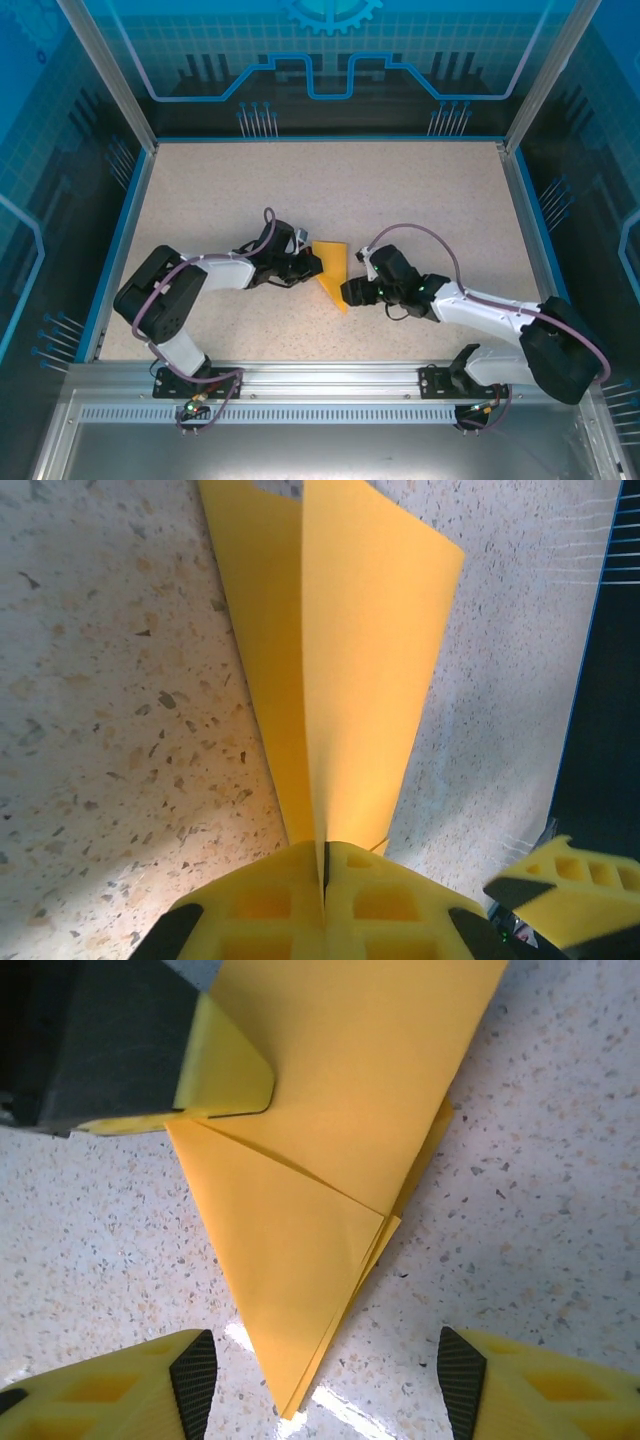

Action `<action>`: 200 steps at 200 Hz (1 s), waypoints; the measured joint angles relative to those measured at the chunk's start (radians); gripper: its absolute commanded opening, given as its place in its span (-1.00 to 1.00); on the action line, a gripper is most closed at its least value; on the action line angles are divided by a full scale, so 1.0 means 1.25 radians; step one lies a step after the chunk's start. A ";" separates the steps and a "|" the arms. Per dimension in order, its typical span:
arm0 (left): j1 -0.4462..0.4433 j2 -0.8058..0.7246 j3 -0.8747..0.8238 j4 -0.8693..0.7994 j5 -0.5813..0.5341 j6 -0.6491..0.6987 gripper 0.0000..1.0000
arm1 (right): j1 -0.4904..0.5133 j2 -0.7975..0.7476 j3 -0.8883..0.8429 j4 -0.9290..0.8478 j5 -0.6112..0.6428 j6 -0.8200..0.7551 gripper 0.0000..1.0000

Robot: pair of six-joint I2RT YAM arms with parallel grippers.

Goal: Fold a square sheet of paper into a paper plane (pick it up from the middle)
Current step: Fold the wing for the fifth time at the center of the table.

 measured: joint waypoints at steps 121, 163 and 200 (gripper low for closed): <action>0.000 -0.025 0.000 -0.032 -0.023 -0.001 -1.00 | 0.214 0.073 0.028 0.001 0.258 -0.213 0.22; 0.000 -0.025 0.000 -0.039 -0.023 -0.001 -1.00 | 0.296 0.205 0.088 0.009 0.366 -0.255 0.19; 0.000 -0.025 0.000 -0.039 -0.023 -0.001 -1.00 | 0.326 0.314 0.156 0.006 0.477 -0.263 0.04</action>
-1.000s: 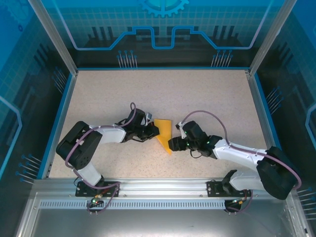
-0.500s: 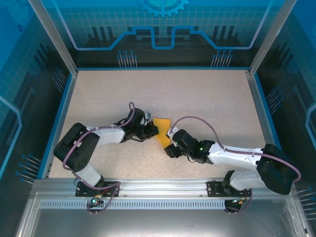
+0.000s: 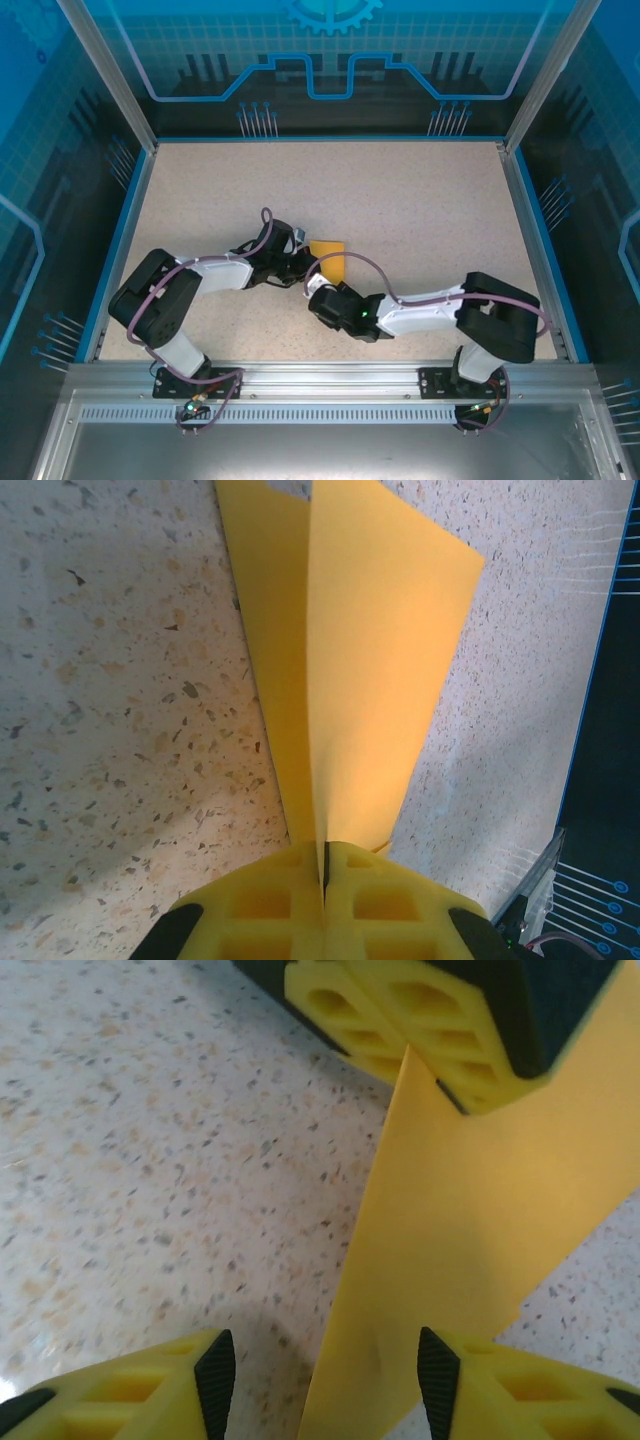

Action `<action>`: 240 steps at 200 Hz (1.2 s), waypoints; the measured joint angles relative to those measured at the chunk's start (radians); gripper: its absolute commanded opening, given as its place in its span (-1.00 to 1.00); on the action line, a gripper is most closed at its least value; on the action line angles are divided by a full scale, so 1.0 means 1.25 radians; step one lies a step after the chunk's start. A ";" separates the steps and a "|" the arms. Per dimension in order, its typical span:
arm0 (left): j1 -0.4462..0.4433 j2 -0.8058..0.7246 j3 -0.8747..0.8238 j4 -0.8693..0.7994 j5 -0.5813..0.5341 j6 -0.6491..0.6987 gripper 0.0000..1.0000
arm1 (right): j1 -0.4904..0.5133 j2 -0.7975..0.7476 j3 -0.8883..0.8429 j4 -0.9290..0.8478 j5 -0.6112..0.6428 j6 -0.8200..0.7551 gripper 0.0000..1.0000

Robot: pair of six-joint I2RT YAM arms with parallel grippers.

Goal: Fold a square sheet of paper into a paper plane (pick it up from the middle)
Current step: Fold the wing for the fifth time at the center of the table.

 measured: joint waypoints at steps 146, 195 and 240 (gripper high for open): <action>0.000 0.003 0.006 -0.003 0.003 0.000 -1.00 | 0.004 0.066 0.011 0.013 0.094 0.020 -0.67; 0.000 0.003 0.009 -0.010 0.003 0.000 -0.87 | 0.004 0.066 0.011 0.012 0.096 0.029 -0.62; 0.000 0.003 0.018 -0.033 0.003 0.000 -0.90 | 0.004 0.065 0.011 0.012 0.096 0.045 -0.42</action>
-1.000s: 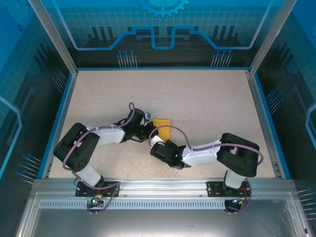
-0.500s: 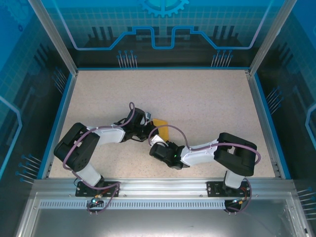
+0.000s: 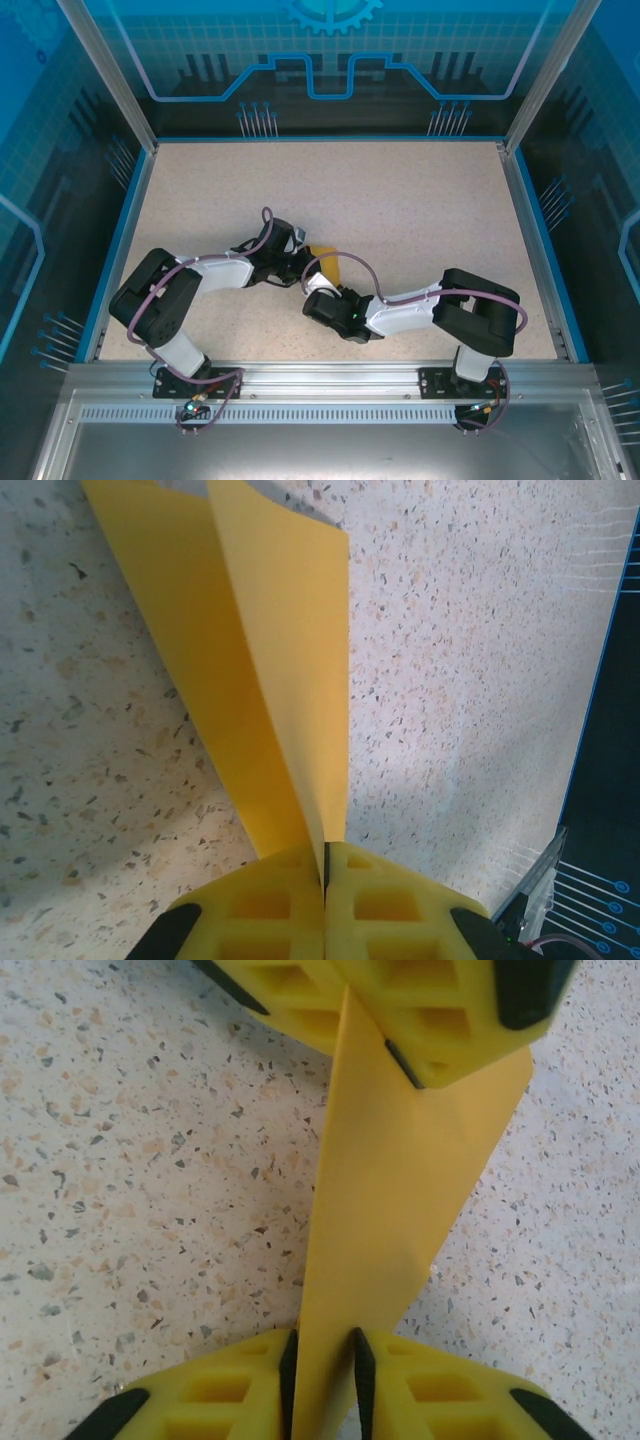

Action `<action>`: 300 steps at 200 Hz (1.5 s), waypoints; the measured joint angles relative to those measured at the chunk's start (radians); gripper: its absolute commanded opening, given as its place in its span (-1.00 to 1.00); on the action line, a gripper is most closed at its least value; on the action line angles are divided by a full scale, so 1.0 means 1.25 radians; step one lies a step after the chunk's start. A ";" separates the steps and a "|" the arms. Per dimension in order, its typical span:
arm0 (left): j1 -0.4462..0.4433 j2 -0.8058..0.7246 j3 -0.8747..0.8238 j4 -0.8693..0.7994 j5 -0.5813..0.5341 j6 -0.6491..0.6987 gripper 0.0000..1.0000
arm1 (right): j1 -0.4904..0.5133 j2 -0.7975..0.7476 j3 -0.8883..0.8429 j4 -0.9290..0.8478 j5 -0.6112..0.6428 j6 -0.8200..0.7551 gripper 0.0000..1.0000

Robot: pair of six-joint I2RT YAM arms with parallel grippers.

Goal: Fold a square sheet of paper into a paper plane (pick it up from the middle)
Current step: Fold the wing for the fifth time at the center of the table.

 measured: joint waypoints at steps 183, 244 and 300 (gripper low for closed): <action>0.000 0.001 0.003 -0.035 -0.009 0.002 -0.26 | -0.008 -0.013 -0.012 0.053 -0.038 0.009 -0.88; 0.006 -0.154 0.002 -0.125 -0.116 0.014 0.27 | -0.054 -0.058 -0.078 0.134 -0.154 0.044 -0.90; 0.007 -0.309 -0.029 -0.186 -0.219 0.028 0.33 | -0.174 -0.120 -0.190 0.288 -0.368 0.118 -0.90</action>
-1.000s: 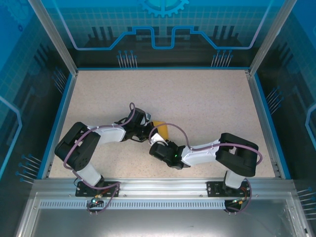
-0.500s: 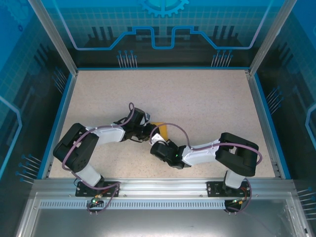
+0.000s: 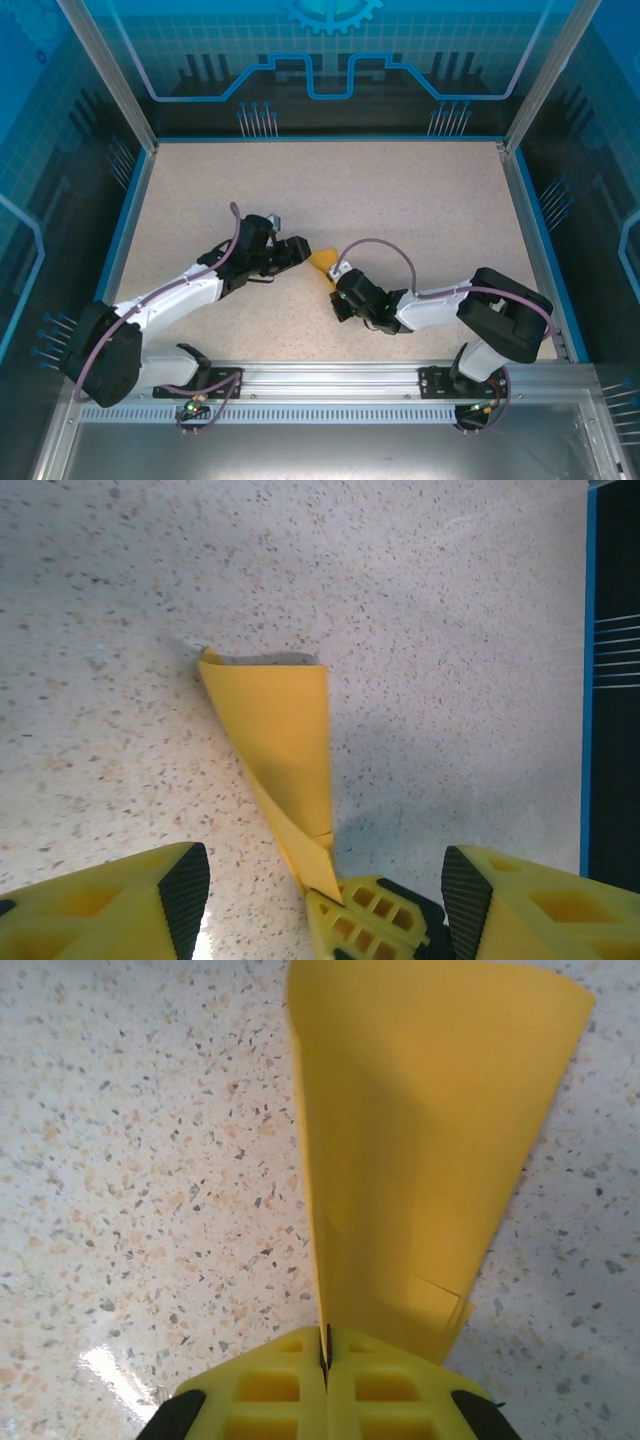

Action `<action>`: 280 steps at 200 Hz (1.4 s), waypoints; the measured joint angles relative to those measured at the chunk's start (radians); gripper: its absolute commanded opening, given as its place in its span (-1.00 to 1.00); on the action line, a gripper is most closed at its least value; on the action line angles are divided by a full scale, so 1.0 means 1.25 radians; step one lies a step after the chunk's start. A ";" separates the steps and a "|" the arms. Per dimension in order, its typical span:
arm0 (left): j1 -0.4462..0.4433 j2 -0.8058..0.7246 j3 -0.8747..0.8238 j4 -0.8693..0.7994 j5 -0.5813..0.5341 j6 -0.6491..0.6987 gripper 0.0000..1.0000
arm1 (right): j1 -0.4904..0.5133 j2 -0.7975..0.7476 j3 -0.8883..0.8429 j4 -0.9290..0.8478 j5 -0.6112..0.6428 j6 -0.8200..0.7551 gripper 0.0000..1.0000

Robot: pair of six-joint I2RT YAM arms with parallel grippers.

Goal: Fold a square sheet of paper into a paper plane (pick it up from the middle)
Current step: Fold the wing for the fifth time at the center of the table.

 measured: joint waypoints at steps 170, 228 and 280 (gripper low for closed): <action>0.000 0.080 -0.032 0.061 0.095 -0.001 0.14 | -0.165 0.078 -0.106 0.309 -0.365 0.228 -0.89; 0.000 0.084 -0.033 0.078 0.116 -0.001 0.09 | -0.190 0.113 -0.106 0.370 -0.417 0.323 -0.87; 0.000 0.123 -0.034 0.130 0.160 -0.001 0.02 | -0.207 0.126 -0.111 0.399 -0.444 0.406 -0.84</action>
